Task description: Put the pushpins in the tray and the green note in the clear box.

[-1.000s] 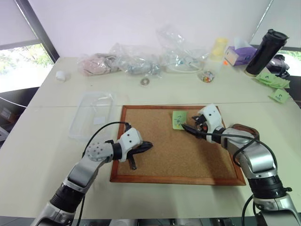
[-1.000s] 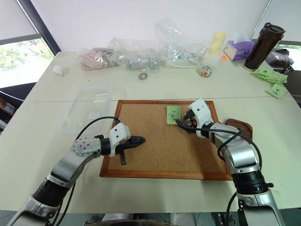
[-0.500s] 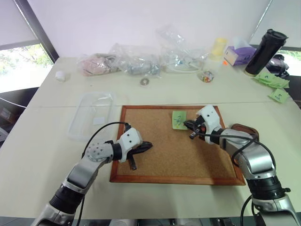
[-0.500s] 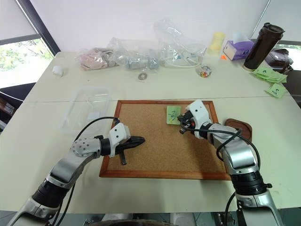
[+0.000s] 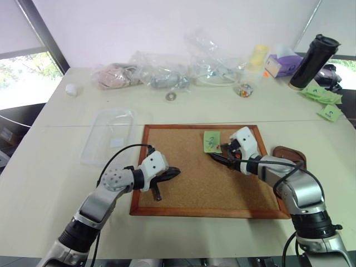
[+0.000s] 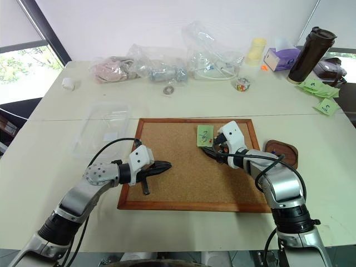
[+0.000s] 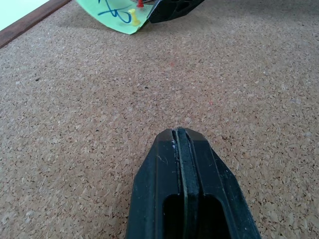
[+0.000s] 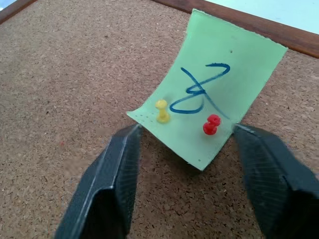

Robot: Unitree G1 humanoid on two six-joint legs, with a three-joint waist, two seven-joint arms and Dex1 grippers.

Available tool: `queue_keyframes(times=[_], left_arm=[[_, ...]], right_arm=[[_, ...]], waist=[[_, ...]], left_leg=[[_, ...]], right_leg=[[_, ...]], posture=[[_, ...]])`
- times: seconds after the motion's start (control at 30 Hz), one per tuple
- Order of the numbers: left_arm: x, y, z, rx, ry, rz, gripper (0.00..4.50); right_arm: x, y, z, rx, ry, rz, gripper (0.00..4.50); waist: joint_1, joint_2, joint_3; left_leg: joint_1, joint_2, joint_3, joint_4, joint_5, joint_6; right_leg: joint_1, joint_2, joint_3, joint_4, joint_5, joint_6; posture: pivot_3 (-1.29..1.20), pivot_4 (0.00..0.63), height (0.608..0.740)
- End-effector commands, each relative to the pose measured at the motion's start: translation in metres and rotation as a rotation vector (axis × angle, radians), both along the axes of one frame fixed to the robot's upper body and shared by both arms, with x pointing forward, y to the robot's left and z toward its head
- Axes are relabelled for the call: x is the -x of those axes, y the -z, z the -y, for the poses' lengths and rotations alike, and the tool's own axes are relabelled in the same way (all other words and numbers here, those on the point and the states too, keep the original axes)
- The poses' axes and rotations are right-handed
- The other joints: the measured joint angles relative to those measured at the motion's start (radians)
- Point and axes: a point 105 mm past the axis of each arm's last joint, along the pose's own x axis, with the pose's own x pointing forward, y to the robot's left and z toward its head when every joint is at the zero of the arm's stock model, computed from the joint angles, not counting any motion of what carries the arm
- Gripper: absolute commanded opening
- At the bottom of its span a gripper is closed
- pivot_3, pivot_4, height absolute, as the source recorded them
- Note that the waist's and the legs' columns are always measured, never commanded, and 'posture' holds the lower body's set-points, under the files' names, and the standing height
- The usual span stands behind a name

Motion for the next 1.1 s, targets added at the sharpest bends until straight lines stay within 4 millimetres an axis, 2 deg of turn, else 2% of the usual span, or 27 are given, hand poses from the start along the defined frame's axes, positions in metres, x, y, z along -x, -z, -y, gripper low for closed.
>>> queue_keyframes(times=[0.03,0.3,0.33,0.37,0.57,1.1], left_arm=[[0.009,0.027,-0.005,-0.063,-0.012,-0.1,0.0],[0.009,0.027,-0.005,-0.063,-0.009,-0.102,0.0],[0.009,0.027,-0.005,-0.063,-0.008,-0.101,0.0],[0.009,0.026,-0.004,-0.063,-0.008,-0.101,0.0],[0.009,0.026,-0.005,-0.064,-0.01,-0.101,0.0],[0.009,0.028,-0.004,-0.066,-0.009,-0.098,0.0]], right_arm=[[-0.003,-0.01,-0.002,-0.019,-0.006,0.04,2.99],[-0.006,-0.019,0.001,-0.038,0.003,0.059,2.99],[-0.006,-0.019,0.001,-0.043,0.005,0.056,2.47],[-0.006,-0.019,0.001,-0.046,0.006,0.051,2.21],[0.003,-0.021,-0.001,-0.075,-0.029,0.025,2.21],[-0.006,-0.014,0.002,-0.055,0.015,0.022,2.21]], waist=[[0.0,0.0,0.0],[0.0,0.0,0.0],[0.0,0.0,0.0],[0.0,0.0,0.0],[0.0,0.0,0.0],[0.001,0.0,0.0]], left_leg=[[0.0,0.0,0.0,0.0,0.0,0.0],[0.0,0.0,0.0,0.0,0.0,0.0],[0.0,0.0,0.0,0.0,0.0,0.0],[0.0,0.0,0.0,0.0,0.0,0.0],[0.0,0.0,0.0,0.0,0.0,0.0],[0.0,0.0,0.0,0.0,0.0,0.0]], right_leg=[[0.0,0.0,0.0,0.0,0.0,0.0],[0.0,0.0,0.0,0.0,0.0,0.0],[0.0,0.0,0.0,0.0,0.0,0.0],[0.0,0.0,0.0,0.0,0.0,0.0],[0.0,0.0,0.0,0.0,0.0,0.0],[0.0,0.0,0.0,0.0,0.0,0.0]], posture=[[0.0,0.15,0.74],[0.0,0.15,0.74],[0.0,0.15,0.74],[0.0,0.15,0.74],[0.0,0.15,0.74],[0.0,0.15,0.74]])
